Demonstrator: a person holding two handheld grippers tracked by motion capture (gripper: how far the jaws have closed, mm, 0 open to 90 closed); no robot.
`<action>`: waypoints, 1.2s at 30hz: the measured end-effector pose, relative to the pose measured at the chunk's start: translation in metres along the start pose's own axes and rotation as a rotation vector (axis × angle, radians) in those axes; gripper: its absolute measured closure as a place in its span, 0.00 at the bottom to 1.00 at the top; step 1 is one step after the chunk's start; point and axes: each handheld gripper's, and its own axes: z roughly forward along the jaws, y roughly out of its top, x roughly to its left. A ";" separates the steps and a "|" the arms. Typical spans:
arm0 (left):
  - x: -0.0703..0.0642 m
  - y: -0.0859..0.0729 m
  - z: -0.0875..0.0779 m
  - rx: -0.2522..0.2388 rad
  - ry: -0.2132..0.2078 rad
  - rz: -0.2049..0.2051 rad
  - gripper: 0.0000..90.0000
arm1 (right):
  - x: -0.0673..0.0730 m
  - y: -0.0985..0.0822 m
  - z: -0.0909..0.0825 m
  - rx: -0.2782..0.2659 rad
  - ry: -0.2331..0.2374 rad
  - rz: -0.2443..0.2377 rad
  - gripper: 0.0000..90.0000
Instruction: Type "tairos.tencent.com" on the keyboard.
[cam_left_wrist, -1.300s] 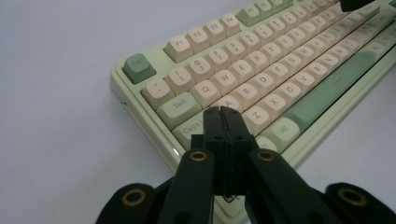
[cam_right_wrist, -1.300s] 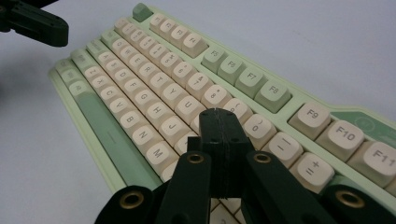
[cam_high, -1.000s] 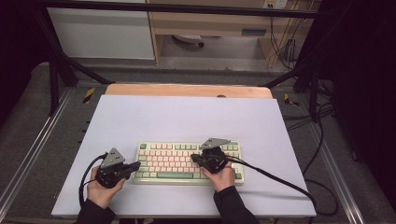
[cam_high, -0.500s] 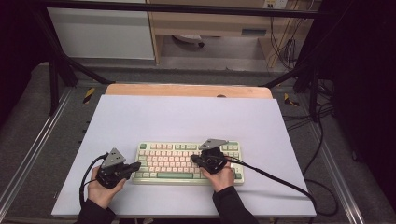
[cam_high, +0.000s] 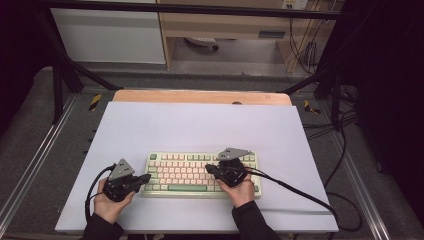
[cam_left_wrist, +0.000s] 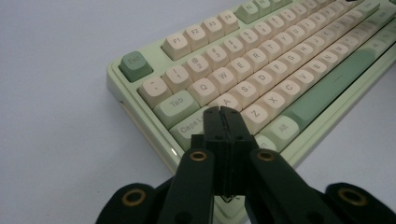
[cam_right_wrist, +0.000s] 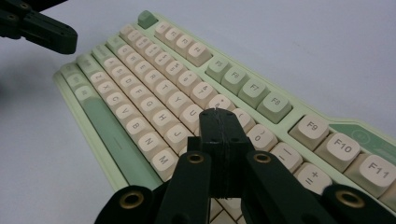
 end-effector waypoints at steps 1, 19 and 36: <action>0.000 0.000 0.000 0.000 -0.001 0.000 1.00 | 0.001 0.000 -0.001 -0.002 0.001 0.001 1.00; 0.001 0.000 0.000 0.000 0.002 -0.003 1.00 | 0.018 -0.001 0.009 -0.003 0.063 -0.013 1.00; 0.002 0.000 -0.001 -0.005 0.003 -0.009 1.00 | 0.025 -0.014 0.023 0.059 0.064 -0.031 1.00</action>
